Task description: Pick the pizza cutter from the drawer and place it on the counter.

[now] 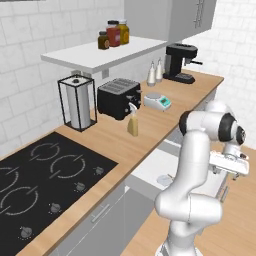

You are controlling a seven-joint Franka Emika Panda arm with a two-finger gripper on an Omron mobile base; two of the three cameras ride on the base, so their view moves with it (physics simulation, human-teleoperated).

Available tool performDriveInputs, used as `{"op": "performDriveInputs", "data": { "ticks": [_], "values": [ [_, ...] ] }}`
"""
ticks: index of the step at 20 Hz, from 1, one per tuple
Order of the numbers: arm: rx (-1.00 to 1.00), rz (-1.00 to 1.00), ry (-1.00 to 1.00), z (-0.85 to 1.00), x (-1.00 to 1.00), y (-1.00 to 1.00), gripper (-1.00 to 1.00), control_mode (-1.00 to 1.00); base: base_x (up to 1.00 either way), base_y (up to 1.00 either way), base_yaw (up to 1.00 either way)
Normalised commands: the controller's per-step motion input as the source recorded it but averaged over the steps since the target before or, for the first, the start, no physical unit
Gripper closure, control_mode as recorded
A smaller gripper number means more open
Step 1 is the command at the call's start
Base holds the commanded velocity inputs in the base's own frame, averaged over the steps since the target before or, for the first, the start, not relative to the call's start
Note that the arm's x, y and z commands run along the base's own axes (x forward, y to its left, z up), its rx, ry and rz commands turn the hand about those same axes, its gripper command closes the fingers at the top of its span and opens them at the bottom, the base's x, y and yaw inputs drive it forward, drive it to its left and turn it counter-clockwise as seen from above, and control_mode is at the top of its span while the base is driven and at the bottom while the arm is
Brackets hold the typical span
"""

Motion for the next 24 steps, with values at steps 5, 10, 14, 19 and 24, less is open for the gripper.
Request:
{"op": "performDriveInputs", "data": {
  "ticks": [5, 10, 14, 19, 24],
  "values": [
    [-0.04, -0.08, -0.72, 0.69, -0.02, 0.92, -1.0, -1.0, 0.0, 0.0, 0.0],
    [-0.12, -0.36, 0.07, 0.63, 0.78, 0.91, -1.0, -1.0, 0.0, 0.0, 0.0],
    [-0.19, -0.31, 0.44, -0.33, 0.8, 0.34, -1.0, -1.0, 0.0, 0.0, 0.0],
    [-0.1, -0.22, 0.25, -0.77, 0.57, -0.15, -1.0, -1.0, 0.0, 0.0, 0.0],
    [0.0, -0.14, 0.0, -0.69, 0.21, -0.65, -1.0, -1.0, 0.0, 0.0, 0.0]
  ]
}}
